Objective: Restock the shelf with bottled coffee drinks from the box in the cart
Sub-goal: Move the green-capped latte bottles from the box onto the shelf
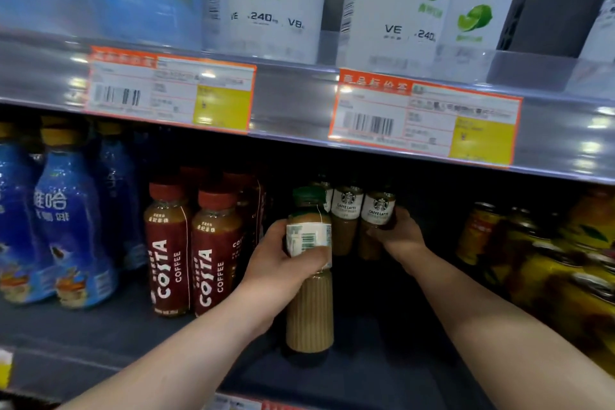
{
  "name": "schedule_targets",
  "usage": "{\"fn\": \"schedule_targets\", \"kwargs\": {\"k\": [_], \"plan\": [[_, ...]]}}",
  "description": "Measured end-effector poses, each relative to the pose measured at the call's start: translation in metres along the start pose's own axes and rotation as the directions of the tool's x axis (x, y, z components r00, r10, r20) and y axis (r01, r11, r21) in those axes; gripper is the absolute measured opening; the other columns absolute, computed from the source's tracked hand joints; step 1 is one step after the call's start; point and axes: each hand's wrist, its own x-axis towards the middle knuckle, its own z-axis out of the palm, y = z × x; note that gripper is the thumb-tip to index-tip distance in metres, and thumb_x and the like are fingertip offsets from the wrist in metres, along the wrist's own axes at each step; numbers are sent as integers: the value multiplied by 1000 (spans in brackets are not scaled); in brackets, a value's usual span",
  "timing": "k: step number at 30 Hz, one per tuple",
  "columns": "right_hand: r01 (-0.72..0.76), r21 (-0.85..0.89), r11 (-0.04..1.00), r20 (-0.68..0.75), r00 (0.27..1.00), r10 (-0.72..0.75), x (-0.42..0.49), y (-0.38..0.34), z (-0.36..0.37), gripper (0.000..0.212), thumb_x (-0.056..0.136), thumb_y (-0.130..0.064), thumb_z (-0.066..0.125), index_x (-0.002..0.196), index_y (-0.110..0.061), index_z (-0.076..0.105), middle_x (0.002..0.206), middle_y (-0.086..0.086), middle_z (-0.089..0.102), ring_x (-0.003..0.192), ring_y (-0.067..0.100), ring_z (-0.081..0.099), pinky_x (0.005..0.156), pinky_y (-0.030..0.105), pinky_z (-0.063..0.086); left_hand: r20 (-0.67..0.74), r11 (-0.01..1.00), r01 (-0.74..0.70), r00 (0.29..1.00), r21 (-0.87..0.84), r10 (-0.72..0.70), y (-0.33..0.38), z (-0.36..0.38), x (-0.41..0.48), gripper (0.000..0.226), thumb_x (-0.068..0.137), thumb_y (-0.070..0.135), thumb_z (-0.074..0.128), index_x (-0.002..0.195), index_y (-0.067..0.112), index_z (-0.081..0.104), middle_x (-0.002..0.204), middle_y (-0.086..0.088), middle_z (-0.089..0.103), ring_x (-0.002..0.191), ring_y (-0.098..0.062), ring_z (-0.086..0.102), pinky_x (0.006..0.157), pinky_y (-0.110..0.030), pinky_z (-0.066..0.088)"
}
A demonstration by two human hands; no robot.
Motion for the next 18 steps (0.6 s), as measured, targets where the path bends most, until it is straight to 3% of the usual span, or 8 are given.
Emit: {"fn": "schedule_targets", "kwargs": {"k": [4,6,8,11,13,15,17,18], "plan": [[-4,37,999,-33,999,5,-2,-1,2,62,70,-6,78,125,-3,51,122,15,60,114,28,58,94,31,45,49,1000,-11,999,-3,11,-5,2,8,32,80,14,69,105,29,57,90,7,69,68,5,66,53,-9,48],[11,46,999,-45,999,-9,8,13,5,75,56,-28,84,122,-8,55,120,14,61,110,26,61,97,35,49,76,1000,-12,997,3,12,-6,6,11,33,80,14,70,106,29,56,92,8,69,71,2,66,55,-10,48],[32,24,999,-67,997,-30,28,37,8,81,47,-49,77,119,-14,60,116,11,63,106,22,63,95,38,52,105,1000,-14,994,15,12,-8,11,15,33,80,15,71,104,30,55,94,8,68,75,2,65,56,-9,48],[47,101,994,-77,996,-39,-11,7,-10,38,75,-18,71,110,-9,60,110,9,63,101,20,62,93,34,52,151,999,-40,988,33,34,-12,22,22,37,78,14,73,101,33,52,100,8,66,83,2,62,56,-5,46],[-3,196,981,140,990,-25,-33,-4,-22,29,84,1,58,113,-7,57,105,7,63,89,15,60,76,20,52,163,996,-66,985,57,56,-14,31,27,39,77,13,74,98,36,50,100,11,64,85,4,60,59,-4,47],[21,187,982,437,894,-102,-53,-11,-34,43,83,9,49,120,-13,51,108,1,60,89,10,56,67,16,46,157,992,-99,984,77,86,-18,41,35,42,73,13,78,98,35,52,100,10,66,90,2,62,71,-11,51],[54,150,987,592,795,-133,-67,-9,-40,59,81,5,56,130,-24,41,115,-10,57,101,3,55,78,14,47,148,985,-133,982,111,116,-20,53,41,50,66,18,80,109,29,56,103,6,68,97,-7,64,84,-25,53],[69,138,988,592,794,-138,-70,-6,-39,65,81,1,62,134,-26,38,117,-14,56,107,-2,54,86,13,47,159,977,-159,978,141,136,-21,59,44,56,66,18,80,115,25,55,104,6,67,98,-9,64,86,-26,52]]}}
